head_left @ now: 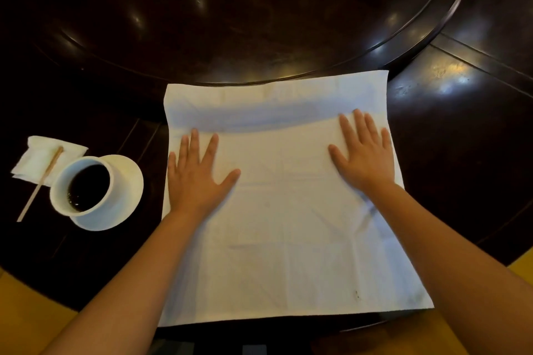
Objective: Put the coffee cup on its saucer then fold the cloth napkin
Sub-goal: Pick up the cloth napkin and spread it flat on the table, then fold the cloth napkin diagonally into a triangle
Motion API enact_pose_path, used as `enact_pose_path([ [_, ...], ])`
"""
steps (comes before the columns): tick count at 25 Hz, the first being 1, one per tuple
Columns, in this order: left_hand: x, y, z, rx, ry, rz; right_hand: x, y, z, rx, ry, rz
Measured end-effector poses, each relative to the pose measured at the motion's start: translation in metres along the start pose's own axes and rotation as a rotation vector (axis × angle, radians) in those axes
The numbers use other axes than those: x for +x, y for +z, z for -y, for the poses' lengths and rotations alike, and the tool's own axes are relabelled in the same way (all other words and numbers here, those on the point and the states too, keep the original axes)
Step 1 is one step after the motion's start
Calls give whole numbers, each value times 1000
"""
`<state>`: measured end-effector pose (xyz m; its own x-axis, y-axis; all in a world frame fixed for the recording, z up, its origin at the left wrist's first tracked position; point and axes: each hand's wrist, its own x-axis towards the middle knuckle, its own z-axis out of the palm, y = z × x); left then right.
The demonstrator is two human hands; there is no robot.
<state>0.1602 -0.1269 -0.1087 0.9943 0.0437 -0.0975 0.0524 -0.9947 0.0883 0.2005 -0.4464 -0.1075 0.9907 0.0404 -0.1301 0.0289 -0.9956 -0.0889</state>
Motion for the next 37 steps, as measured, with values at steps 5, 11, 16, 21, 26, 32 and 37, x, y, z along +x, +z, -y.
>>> enact_pose_path([
  [5, -6, -7, -11, -23, -65, 21, -12, -12, -8, 60, -115, 57],
  [11, -76, 8, -112, -168, 237, -98, -143, -30, -57, 34, -606, 120],
  [16, -124, 23, -172, -69, 476, 32, -206, -29, -94, -168, -686, 295],
  [21, -145, 23, -185, -46, 587, 141, -212, -37, -98, -113, -683, 295],
  [26, -178, 18, -181, -103, 706, 295, -206, -50, -93, 28, -691, 195],
  [32, -188, -14, -174, -855, 323, 460, -172, -73, -55, 420, -506, 64],
  [37, -156, -42, -143, -1051, -31, 99, -113, -95, -1, 633, -456, 10],
])
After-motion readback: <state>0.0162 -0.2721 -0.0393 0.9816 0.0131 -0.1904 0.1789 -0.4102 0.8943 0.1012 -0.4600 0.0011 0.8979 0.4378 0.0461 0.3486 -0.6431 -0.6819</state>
